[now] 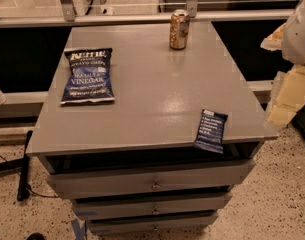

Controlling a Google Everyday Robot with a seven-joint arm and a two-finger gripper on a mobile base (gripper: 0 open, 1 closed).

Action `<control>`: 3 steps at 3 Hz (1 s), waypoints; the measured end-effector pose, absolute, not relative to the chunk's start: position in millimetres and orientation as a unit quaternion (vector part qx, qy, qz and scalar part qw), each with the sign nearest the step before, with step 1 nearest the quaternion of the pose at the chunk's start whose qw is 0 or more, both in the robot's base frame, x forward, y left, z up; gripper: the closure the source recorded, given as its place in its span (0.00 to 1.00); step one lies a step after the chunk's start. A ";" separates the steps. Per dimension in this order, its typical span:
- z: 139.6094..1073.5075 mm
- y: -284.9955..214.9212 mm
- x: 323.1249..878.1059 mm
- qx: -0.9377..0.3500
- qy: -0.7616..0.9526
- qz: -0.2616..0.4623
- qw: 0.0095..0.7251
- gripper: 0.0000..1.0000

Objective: Pick rxbar blueberry

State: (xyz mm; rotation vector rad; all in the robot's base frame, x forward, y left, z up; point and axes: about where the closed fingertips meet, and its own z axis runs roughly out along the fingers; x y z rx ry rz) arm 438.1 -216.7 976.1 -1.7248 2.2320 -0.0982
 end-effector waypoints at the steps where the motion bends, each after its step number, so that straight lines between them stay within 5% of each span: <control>1: 976.2 -216.7 438.1 -0.603 0.781 -0.034 0.159 0.00; 3: 916.8 -198.5 468.5 -0.653 0.723 0.028 0.224 0.00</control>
Offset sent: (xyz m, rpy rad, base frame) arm 0.0370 0.0118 -0.0611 0.1949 -0.0598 0.1713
